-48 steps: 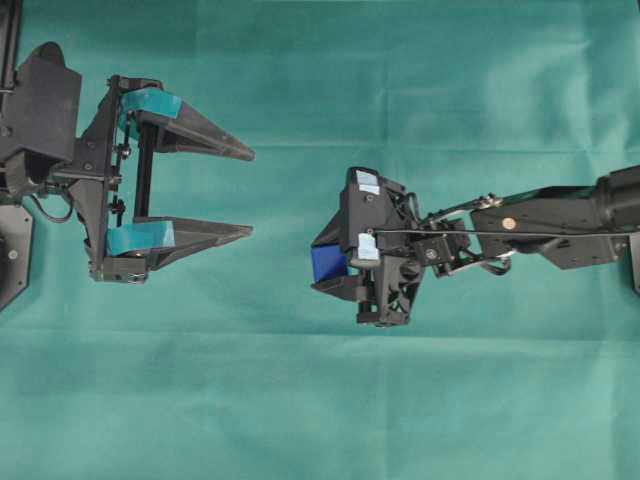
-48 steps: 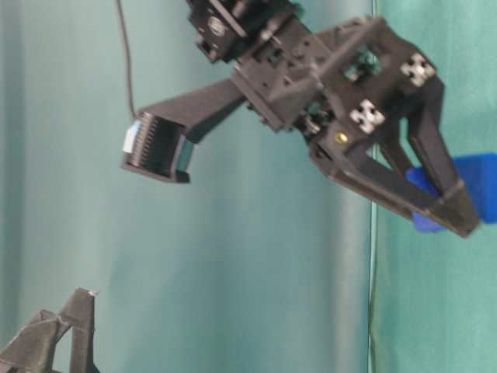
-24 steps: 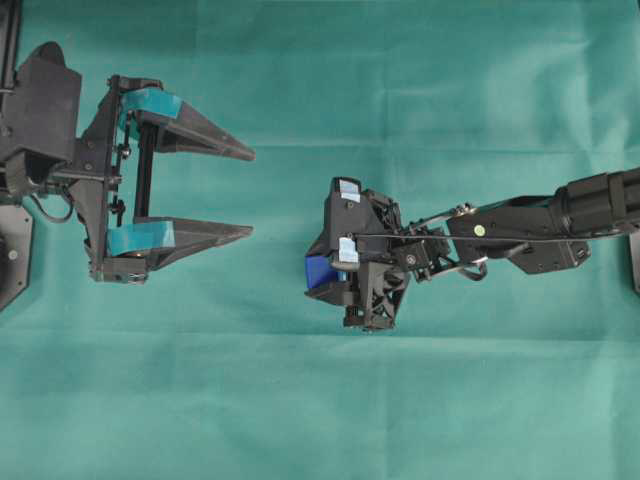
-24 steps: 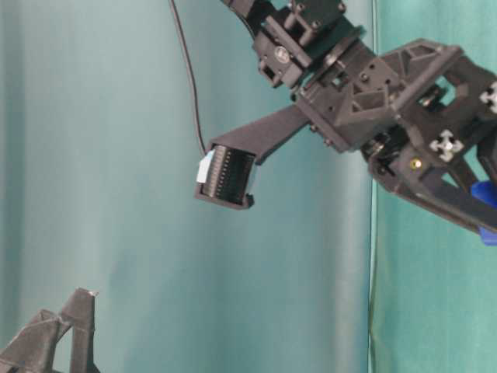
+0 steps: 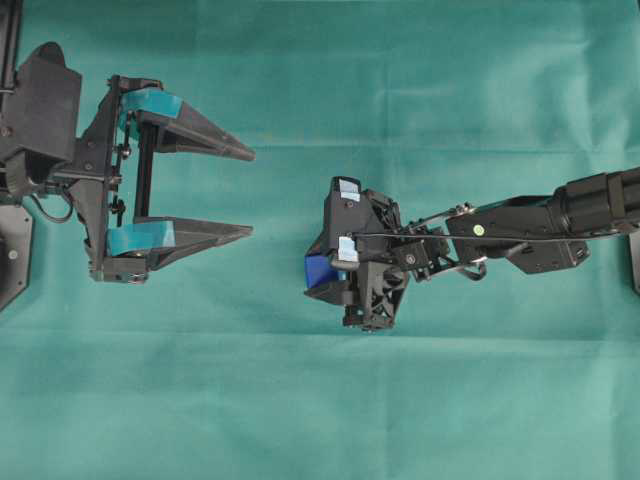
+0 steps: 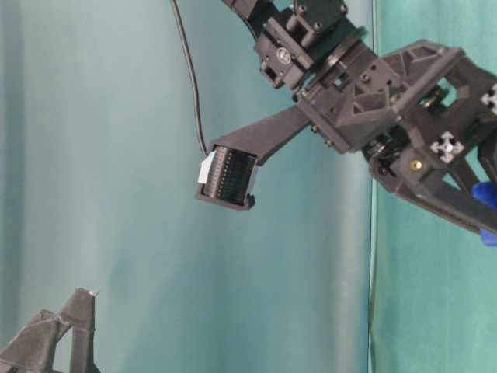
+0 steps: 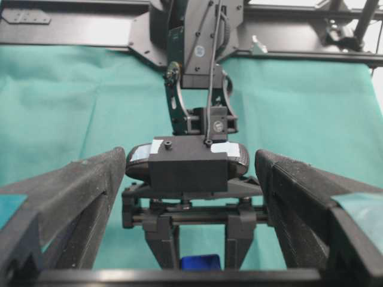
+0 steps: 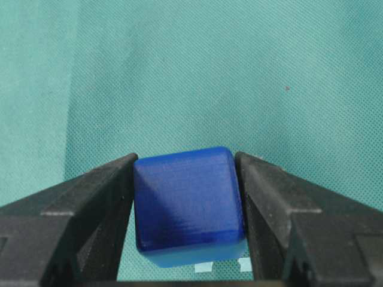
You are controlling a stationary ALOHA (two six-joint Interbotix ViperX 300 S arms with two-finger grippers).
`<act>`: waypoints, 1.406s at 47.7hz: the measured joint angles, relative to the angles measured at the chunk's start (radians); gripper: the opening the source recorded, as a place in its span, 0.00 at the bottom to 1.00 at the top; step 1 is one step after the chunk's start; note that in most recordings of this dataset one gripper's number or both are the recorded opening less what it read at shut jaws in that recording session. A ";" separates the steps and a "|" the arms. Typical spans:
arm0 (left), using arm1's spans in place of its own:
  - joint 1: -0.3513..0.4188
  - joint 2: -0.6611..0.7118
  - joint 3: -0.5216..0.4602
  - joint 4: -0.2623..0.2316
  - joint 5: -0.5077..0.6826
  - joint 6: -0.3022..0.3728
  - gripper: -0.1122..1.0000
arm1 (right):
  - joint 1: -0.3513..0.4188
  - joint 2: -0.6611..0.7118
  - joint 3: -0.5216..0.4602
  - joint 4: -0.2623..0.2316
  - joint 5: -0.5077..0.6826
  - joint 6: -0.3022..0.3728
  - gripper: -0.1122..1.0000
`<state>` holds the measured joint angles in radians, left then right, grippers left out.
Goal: Handover the blue block to the right arm after grasping it with the left arm, then place it in the designated position.
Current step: 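Lower the cube with the right gripper toward the white tape marks, then open the right gripper to release the cube on the table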
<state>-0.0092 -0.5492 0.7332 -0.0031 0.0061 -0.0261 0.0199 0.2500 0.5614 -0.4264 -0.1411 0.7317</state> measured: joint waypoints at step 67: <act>0.000 0.002 0.000 0.002 0.000 0.000 1.00 | -0.002 -0.175 -0.014 -0.003 0.215 -0.014 0.93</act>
<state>-0.0092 -0.5476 0.7332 -0.0015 0.0061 -0.0261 0.0184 0.0752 0.5476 -0.4295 0.0736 0.7179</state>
